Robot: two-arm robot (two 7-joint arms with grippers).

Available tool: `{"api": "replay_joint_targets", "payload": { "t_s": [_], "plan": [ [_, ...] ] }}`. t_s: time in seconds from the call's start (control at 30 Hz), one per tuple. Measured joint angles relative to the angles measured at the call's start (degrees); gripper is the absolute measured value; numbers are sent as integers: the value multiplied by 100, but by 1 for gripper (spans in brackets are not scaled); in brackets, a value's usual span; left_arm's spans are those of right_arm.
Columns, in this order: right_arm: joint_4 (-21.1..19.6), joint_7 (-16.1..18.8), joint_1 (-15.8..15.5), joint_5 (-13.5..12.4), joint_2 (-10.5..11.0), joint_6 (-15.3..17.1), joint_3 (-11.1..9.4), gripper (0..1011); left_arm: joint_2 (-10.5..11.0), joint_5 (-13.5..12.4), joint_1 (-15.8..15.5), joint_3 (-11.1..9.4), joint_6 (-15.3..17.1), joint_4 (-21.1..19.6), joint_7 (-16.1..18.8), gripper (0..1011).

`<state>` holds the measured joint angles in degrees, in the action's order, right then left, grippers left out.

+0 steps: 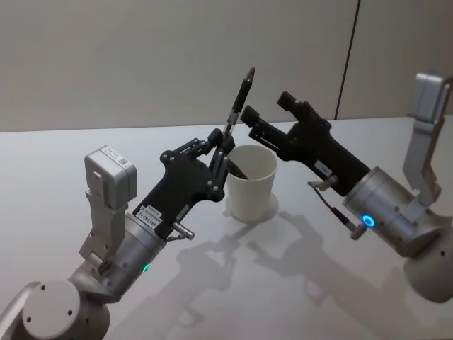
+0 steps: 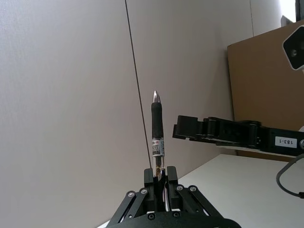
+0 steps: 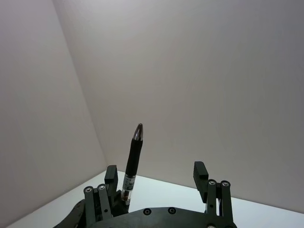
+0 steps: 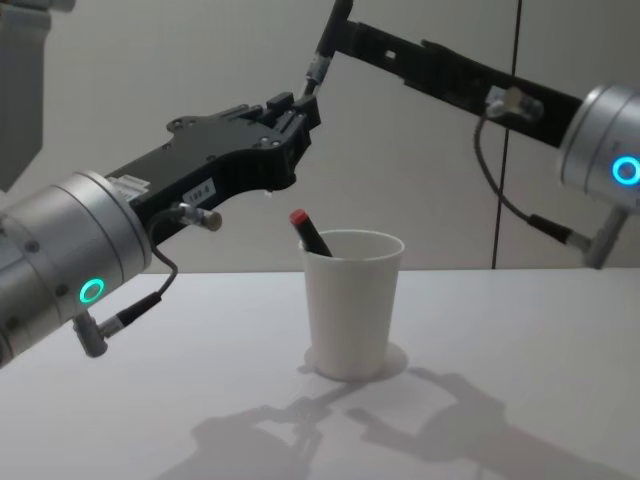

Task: Place the pen into the pen holder.

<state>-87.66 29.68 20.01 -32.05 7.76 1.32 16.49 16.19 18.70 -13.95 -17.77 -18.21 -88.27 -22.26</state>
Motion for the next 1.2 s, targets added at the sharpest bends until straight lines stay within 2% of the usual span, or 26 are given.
{"api": "replay_joint_targets", "payload": {
  "t_s": [0.57, 0.8, 0.97, 1.03, 1.07, 1.1, 1.17, 1.2],
  "plan": [
    [448, 388, 394, -500, -207, 185, 47, 1002, 0, -1, 0, 0, 1, 0, 1, 170],
    [622, 477, 542, -622, -285, 234, 76, 863, 0, -1, 0, 0, 1, 0, 1, 170],
    [715, 513, 623, -669, -327, 264, 100, 692, 0, -1, 0, 0, 1, 0, 1, 170],
    [738, 520, 642, -680, -338, 273, 108, 653, 0, 0, 0, 0, 1, 0, 1, 170],
    [755, 525, 657, -687, -344, 285, 114, 591, 0, 0, 0, 0, 1, 0, 1, 170],
    [762, 526, 664, -690, -348, 291, 118, 591, 0, 0, 0, 0, 1, 0, 1, 170],
    [782, 528, 684, -698, -357, 304, 128, 486, 0, 0, 0, 0, 1, 0, 2, 170],
    [788, 528, 690, -699, -359, 309, 131, 475, 0, 0, 0, 0, 1, 0, 1, 170]
  ]
}}
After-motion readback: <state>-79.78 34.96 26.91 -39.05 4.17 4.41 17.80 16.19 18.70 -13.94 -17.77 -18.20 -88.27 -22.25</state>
